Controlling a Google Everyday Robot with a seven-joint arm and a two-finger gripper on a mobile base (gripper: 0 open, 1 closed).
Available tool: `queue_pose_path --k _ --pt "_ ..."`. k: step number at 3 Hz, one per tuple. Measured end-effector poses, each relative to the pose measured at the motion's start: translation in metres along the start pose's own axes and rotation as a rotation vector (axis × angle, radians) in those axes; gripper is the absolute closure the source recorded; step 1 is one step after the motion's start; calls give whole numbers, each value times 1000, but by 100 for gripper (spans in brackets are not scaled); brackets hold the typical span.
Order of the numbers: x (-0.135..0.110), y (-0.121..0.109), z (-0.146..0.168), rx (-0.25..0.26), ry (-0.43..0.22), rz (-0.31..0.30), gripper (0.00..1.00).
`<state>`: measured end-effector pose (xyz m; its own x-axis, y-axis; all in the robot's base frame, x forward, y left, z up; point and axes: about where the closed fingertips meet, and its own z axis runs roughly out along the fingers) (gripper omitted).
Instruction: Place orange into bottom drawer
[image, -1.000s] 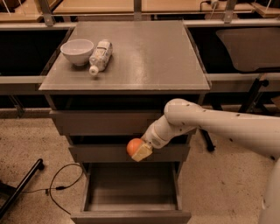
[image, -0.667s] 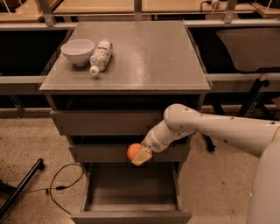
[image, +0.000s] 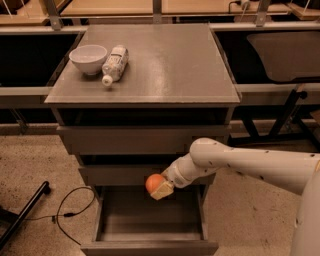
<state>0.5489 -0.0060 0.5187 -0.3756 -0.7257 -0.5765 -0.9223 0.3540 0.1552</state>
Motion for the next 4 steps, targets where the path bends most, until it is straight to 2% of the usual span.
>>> queue_pose_path --k 2,4 --pt "32 -1 37 20 -41 27 100" --pt "65 -23 67 19 -76 64 100"
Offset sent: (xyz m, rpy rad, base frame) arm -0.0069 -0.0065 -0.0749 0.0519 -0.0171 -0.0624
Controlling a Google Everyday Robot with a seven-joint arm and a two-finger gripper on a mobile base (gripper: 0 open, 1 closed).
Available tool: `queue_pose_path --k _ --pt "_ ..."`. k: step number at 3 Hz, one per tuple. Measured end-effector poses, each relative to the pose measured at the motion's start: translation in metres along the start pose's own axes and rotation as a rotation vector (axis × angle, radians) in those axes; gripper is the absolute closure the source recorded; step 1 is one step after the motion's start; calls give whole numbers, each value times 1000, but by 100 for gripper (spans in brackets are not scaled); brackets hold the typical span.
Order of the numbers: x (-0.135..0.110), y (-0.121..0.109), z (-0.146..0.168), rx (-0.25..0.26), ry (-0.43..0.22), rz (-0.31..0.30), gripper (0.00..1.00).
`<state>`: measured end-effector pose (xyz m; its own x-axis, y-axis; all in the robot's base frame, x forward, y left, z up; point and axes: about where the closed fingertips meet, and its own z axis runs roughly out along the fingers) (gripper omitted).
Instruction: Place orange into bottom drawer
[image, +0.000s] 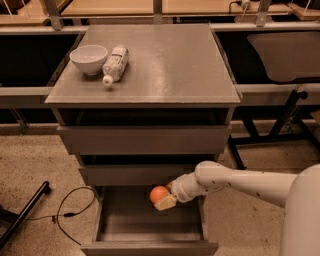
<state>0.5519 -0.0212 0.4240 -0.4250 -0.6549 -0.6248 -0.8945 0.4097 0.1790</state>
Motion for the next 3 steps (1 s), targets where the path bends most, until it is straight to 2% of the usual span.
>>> queue_pose_path --k 2,3 --pt "37 -24 33 -9 -29 63 100" --pt "44 -22 42 -24 -32 62 100"
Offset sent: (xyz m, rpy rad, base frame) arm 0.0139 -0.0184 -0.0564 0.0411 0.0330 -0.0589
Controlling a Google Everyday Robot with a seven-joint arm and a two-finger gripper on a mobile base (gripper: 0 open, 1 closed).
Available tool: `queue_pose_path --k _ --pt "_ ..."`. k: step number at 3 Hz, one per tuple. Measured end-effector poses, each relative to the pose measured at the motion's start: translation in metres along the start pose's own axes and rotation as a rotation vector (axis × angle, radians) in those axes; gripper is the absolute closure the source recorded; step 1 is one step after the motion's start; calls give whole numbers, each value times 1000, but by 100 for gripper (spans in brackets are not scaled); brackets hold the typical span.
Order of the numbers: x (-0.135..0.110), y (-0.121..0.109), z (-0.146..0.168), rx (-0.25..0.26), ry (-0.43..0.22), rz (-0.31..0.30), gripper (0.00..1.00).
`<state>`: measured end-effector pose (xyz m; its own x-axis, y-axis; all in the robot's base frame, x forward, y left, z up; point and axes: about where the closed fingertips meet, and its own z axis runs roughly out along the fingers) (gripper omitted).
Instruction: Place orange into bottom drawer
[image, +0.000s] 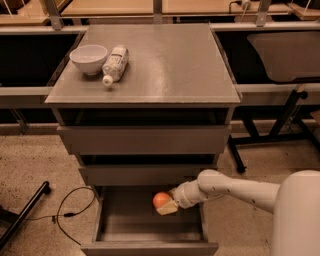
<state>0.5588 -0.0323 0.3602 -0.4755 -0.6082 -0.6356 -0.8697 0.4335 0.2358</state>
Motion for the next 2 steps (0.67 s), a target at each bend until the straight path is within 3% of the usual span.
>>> queue_pose_path --k 2 --pt "34 -20 41 -58 -10 31 100"
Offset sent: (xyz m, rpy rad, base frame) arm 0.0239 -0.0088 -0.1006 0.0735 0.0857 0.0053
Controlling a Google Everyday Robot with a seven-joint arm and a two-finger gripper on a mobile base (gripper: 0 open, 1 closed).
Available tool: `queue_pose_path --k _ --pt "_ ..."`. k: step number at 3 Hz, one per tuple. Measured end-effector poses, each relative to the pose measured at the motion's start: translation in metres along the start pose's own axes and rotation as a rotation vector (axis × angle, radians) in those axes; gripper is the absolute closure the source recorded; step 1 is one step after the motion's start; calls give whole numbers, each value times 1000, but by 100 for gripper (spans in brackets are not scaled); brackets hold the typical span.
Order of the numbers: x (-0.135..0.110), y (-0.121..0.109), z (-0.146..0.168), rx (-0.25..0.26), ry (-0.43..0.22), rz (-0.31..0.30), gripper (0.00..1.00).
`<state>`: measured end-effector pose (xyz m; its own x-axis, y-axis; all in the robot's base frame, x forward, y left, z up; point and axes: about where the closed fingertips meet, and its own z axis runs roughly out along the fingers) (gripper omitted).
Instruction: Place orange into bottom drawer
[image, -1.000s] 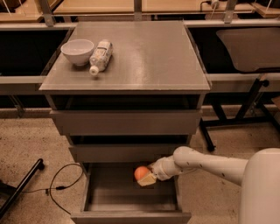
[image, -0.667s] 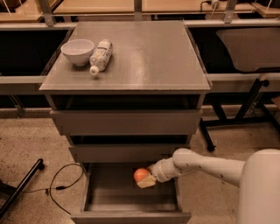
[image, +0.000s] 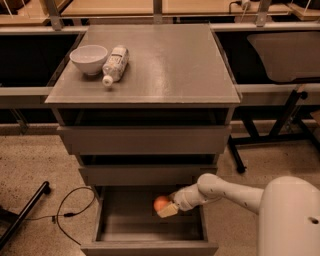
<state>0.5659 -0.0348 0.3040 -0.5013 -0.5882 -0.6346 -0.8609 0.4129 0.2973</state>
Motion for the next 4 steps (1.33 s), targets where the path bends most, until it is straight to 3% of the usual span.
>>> queue_pose_path --k 2,3,4 --pt "35 -33 56 -23 -57 47 100" --pt "66 -49 90 -44 -103 71 100" --pt "66 -49 90 -45 -103 71 100"
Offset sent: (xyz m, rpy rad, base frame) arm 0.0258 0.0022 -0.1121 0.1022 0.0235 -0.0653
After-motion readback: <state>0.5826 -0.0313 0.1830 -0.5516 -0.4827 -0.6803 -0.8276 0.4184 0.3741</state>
